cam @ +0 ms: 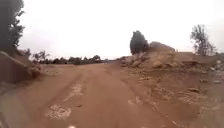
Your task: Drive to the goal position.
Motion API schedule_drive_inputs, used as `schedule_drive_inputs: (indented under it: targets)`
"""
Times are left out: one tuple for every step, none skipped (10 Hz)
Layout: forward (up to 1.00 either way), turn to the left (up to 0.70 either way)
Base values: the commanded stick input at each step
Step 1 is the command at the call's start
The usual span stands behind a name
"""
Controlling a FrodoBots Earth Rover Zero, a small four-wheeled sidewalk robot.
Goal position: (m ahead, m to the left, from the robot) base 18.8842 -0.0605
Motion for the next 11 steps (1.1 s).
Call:
schedule_drive_inputs:
  targets:
    - [0.50,0.00]
    - [0.50,0.00]
    - [0.50,0.00]
    - [0.50,0.00]
    - [0.50,0.00]
    - [0.50,0.00]
    - [0.50,0.00]
    - [0.50,0.00]
    - [0.50,0.00]
    - [0.50,0.00]
    - [0.50,0.00]
